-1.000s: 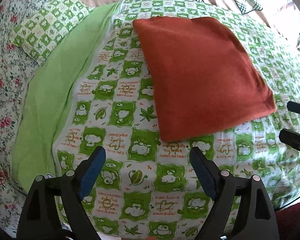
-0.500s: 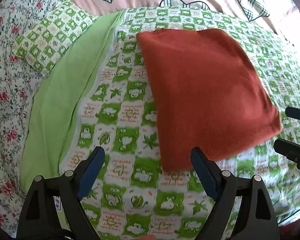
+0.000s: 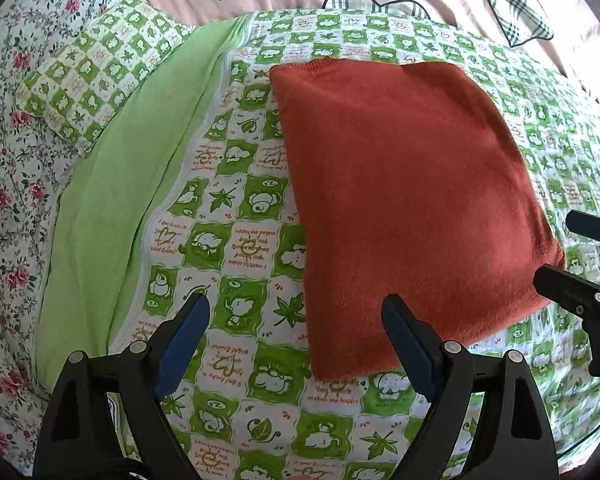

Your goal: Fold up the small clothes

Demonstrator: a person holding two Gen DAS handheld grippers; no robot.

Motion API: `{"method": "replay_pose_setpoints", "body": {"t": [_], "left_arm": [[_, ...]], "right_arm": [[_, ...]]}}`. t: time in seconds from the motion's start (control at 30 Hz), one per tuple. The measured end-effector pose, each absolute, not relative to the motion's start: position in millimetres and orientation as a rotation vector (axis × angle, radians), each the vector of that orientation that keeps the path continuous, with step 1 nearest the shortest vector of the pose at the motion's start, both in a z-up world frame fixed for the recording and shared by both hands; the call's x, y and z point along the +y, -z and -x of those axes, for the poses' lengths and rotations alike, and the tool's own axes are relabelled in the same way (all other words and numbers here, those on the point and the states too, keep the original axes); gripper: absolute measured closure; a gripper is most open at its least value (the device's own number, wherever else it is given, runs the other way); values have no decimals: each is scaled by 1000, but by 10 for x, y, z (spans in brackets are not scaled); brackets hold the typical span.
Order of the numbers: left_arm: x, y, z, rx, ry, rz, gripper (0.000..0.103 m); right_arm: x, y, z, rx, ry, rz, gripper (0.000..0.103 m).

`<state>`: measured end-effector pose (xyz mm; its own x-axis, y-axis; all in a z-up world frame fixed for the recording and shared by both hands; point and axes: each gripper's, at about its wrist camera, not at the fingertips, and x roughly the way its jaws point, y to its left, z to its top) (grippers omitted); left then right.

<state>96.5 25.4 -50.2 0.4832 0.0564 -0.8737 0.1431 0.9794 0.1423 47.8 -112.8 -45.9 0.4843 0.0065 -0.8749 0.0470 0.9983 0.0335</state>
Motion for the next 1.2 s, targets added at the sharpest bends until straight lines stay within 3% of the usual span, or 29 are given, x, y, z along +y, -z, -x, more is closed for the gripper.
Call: {"method": "replay_pose_setpoints", "body": {"t": [1.2], "left_arm": [[193,483,-1149,1085,84,-141,14]], "right_arm": [[-1170,455,-733,1083,22,-71,8]]}}
